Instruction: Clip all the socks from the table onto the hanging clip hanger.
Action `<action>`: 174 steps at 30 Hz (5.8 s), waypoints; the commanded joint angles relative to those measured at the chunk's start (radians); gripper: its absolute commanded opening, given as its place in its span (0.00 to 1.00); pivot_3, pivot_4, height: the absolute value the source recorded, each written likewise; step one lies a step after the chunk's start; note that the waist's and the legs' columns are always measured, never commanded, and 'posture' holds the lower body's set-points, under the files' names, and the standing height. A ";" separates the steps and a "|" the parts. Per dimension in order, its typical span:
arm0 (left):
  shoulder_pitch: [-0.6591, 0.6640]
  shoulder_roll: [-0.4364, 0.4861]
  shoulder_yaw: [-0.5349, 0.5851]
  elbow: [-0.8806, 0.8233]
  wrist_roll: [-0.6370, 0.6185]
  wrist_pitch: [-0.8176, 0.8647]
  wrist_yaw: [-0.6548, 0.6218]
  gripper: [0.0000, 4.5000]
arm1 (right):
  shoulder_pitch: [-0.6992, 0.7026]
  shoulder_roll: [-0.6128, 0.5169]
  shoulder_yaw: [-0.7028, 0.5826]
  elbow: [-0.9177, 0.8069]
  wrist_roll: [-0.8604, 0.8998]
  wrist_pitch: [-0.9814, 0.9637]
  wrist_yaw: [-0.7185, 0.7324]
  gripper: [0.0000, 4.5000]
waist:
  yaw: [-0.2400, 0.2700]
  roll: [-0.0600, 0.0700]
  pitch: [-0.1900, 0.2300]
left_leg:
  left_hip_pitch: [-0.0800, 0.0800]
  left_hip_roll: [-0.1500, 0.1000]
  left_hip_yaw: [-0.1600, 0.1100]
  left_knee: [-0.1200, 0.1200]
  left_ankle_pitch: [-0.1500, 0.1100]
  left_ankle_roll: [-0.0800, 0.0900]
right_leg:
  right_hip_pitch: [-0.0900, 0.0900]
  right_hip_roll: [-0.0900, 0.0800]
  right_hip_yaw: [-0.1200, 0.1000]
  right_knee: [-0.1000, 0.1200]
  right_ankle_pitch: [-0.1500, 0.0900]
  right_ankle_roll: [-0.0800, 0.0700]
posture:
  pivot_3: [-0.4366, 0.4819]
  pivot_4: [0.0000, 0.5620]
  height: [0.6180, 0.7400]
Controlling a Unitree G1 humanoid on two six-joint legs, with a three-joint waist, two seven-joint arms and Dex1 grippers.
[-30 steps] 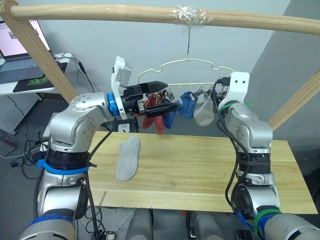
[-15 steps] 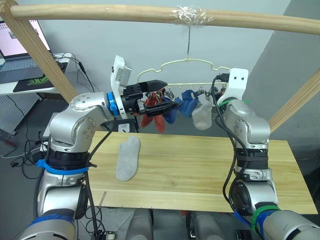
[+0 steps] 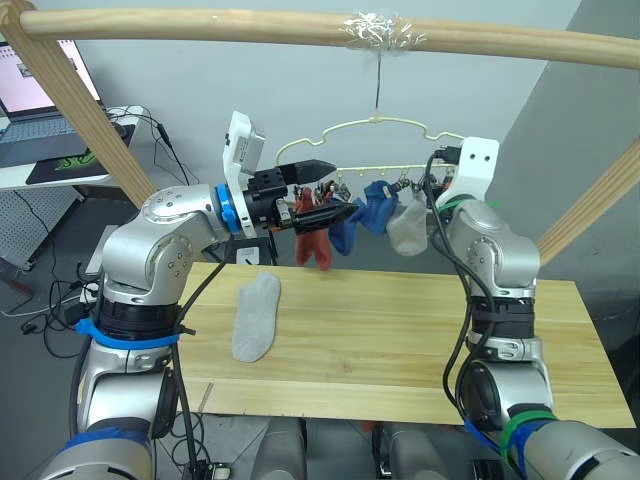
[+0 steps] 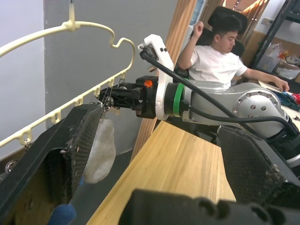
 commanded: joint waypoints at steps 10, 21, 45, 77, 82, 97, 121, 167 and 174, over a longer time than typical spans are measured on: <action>-0.009 -0.001 0.004 -0.035 0.006 -0.022 0.008 1.00 | -0.046 0.005 -0.027 -0.008 0.023 -0.014 -0.010 0.50 | 0.001 0.000 0.000 | 0.000 0.000 0.000 0.000 0.000 0.000 | 0.000 0.000 0.000 0.000 0.000 0.000 | 0.68 0.26 1.00; 0.009 -0.006 -0.019 -0.019 0.051 -0.028 0.041 1.00 | -0.046 -0.005 -0.023 -0.004 0.014 -0.017 -0.018 0.01 | 0.001 0.000 0.000 | 0.000 0.000 0.000 0.000 0.000 0.000 | 0.000 0.000 0.000 0.000 0.000 0.000 | 0.68 0.26 1.00; 0.252 0.020 -0.091 0.549 0.475 -0.318 0.297 1.00 | -0.050 -0.004 -0.019 -0.034 0.030 0.013 -0.011 0.01 | 0.004 0.000 0.000 | 0.001 0.000 0.001 -0.002 0.000 0.000 | -0.001 0.000 0.000 -0.001 0.000 0.000 | 0.68 0.27 1.00; 0.141 -0.079 -0.202 0.912 0.678 -0.387 0.209 0.12 | -0.043 -0.013 -0.020 -0.074 0.038 0.055 -0.019 0.00 | 0.000 0.000 0.000 | 0.001 0.000 0.001 -0.002 0.000 0.000 | 0.000 0.000 0.000 0.000 0.000 0.000 | 0.64 0.28 1.00; 0.162 -0.104 -0.191 0.814 0.631 -0.361 0.136 0.01 | -0.042 -0.011 -0.021 -0.081 0.041 0.056 -0.017 0.00 | 0.001 0.000 0.000 | 0.001 0.000 0.001 -0.002 0.000 0.000 | 0.000 0.000 0.000 -0.001 0.000 0.000 | 0.64 0.28 1.00; 0.068 -0.288 -0.224 0.333 0.442 -0.118 0.012 0.01 | -0.072 0.011 -0.042 -0.123 0.058 0.130 -0.026 0.00 | -0.001 0.000 0.000 | 0.000 0.000 0.001 -0.002 0.000 0.000 | -0.001 0.000 0.000 -0.001 0.000 0.000 | 0.62 0.27 1.00; -0.296 -0.607 -0.188 0.987 0.524 -0.506 0.179 0.01 | -0.105 0.019 -0.061 -0.151 0.068 0.180 -0.027 0.00 | -0.010 0.000 0.000 | -0.001 0.000 0.001 -0.003 0.000 0.001 | -0.001 0.000 0.001 -0.003 0.000 0.000 | 0.57 0.25 1.00; -0.416 -0.656 -0.090 1.099 0.510 -0.531 0.167 0.00 | -0.062 0.021 -0.051 -0.221 0.082 0.258 -0.028 0.60 | -0.028 0.001 0.001 | -0.001 -0.001 0.001 -0.004 0.000 0.001 | -0.002 0.001 0.001 -0.003 0.000 0.000 | 0.56 0.29 1.00; -0.346 -0.622 -0.124 0.993 0.524 -0.471 0.133 0.46 | 0.021 0.000 -0.054 -0.362 0.107 0.378 0.007 0.60 | -0.027 0.001 0.001 | -0.001 -0.001 0.001 -0.005 0.000 0.001 | -0.002 0.001 0.001 -0.004 0.000 0.000 | 0.55 0.29 1.00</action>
